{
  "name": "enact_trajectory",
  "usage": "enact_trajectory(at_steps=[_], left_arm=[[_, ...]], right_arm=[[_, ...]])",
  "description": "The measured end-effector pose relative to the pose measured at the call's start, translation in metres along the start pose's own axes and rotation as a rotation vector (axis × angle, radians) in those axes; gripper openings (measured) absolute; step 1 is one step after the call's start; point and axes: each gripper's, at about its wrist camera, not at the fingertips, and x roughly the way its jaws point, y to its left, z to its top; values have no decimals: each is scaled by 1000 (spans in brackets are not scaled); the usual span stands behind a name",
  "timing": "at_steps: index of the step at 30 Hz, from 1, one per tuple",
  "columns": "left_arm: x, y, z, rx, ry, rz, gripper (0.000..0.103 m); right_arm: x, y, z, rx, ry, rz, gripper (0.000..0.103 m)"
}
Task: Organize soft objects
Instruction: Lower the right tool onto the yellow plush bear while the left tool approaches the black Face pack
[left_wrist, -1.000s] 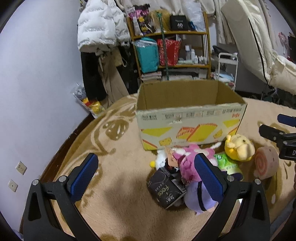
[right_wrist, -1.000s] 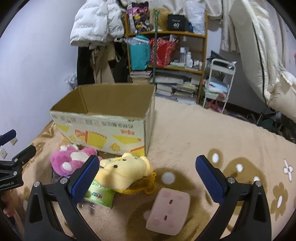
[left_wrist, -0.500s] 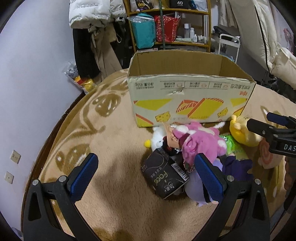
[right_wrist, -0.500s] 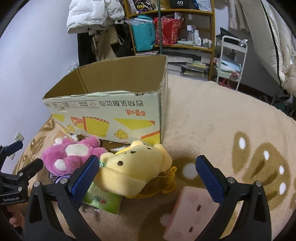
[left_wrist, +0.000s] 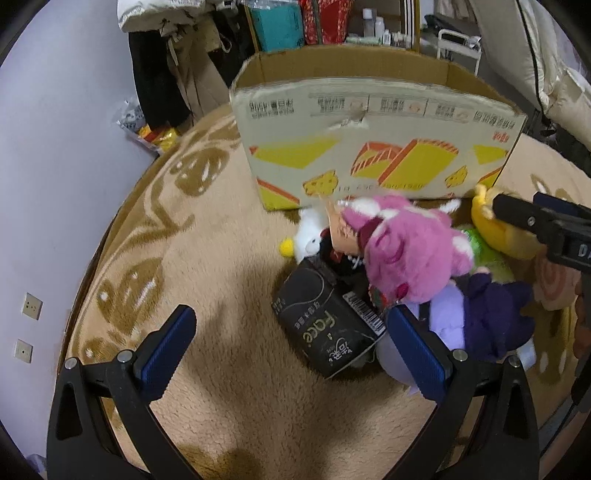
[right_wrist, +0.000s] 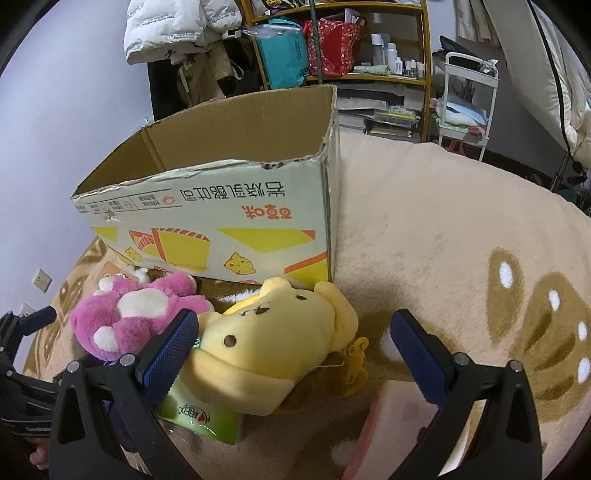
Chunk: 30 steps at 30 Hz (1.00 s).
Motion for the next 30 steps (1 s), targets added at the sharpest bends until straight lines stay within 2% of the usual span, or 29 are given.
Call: enact_trajectory(at_steps=[8, 13, 21, 22, 24, 25, 30], left_arm=[[12, 6, 1, -32, 40, -18, 102], [20, 12, 0, -70, 70, -52, 102], [36, 19, 0, -100, 121, -55, 102], [40, 20, -1, -106, 133, -57, 99], [49, 22, -2, -119, 174, -80, 78], [54, 22, -3, -124, 201, -89, 78], [52, 19, -3, -114, 180, -100, 69]], right_arm=[[0, 6, 0, -9, -10, 14, 103], [7, 11, -2, -20, 17, 29, 103], [11, 11, -4, -3, 28, 37, 103], [12, 11, -4, -3, 31, 37, 103], [14, 11, -5, 4, 38, 37, 103], [15, 10, -5, 8, 39, 38, 103], [18, 4, -5, 37, 38, 34, 103]])
